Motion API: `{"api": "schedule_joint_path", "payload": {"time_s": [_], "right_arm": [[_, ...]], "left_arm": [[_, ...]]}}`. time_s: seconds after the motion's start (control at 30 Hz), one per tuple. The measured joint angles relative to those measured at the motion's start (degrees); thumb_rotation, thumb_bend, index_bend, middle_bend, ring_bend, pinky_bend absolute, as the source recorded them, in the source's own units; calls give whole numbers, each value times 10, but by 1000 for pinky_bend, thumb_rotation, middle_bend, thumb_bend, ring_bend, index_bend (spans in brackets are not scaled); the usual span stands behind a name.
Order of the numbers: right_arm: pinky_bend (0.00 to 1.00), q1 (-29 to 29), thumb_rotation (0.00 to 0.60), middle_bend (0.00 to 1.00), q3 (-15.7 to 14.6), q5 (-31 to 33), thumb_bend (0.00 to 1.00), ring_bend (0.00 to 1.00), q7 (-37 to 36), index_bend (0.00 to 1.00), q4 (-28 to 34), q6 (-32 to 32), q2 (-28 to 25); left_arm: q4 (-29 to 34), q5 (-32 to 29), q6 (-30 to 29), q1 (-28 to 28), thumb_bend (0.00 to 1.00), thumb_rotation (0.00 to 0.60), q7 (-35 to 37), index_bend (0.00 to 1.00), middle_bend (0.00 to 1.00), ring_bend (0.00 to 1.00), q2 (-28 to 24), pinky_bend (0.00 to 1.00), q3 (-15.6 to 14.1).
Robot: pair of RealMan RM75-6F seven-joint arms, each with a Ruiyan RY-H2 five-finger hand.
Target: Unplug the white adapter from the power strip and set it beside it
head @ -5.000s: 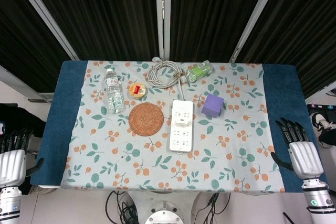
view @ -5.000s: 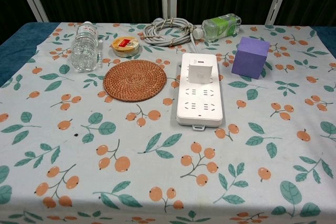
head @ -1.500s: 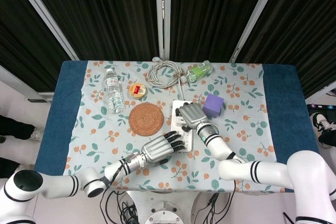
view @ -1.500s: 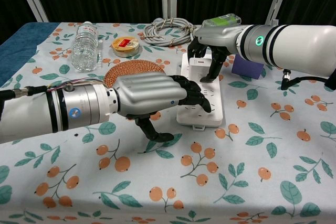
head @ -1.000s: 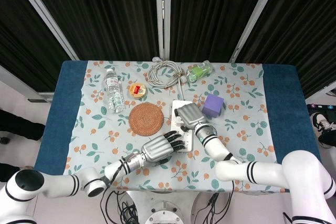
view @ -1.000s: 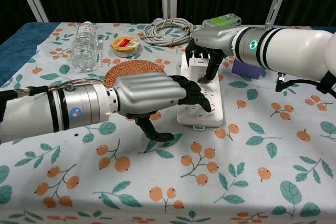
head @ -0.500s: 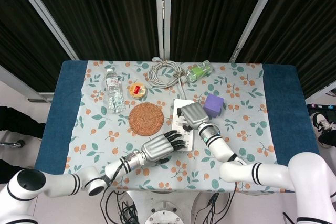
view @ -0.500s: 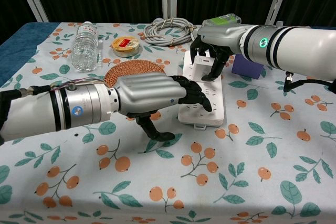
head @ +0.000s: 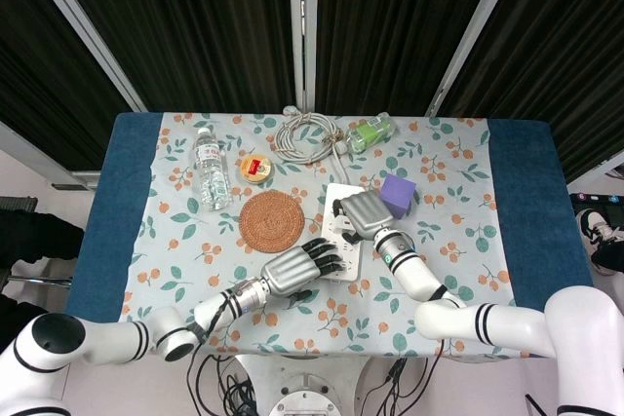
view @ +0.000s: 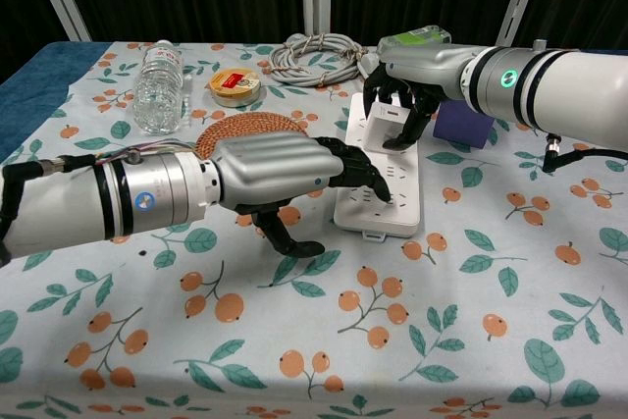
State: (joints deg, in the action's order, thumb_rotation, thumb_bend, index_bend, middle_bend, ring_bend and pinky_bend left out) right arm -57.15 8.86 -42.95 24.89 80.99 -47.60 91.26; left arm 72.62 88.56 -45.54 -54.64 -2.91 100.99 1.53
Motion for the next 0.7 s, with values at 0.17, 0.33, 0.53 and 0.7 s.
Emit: {"api": "schedule_joint_path", "payload": {"time_s": [0.17, 0.33, 0.53, 0.7], "right_arm": [[548, 6, 600, 795, 6, -13, 555, 563, -10, 1000, 7, -4, -8], [550, 10, 600, 796, 11, -18, 555, 564, -16, 1000, 14, -8, -15], [553, 12, 600, 799, 6, -18, 557, 568, -9, 1000, 16, -5, -17], [559, 17, 600, 801, 8, -22, 563, 574, -12, 1000, 21, -11, -22]], "left_arm": [[-1, 0, 2, -3, 320, 600, 2, 159, 155, 43, 0, 84, 0], [-2, -1, 3, -4, 320, 600, 3, 159, 155, 43, 0, 84, -1], [-4, -3, 3, -5, 319, 600, 5, 159, 155, 43, 1, 84, 0], [-3, -3, 1, -5, 319, 600, 7, 159, 155, 43, -2, 84, 0]]}}
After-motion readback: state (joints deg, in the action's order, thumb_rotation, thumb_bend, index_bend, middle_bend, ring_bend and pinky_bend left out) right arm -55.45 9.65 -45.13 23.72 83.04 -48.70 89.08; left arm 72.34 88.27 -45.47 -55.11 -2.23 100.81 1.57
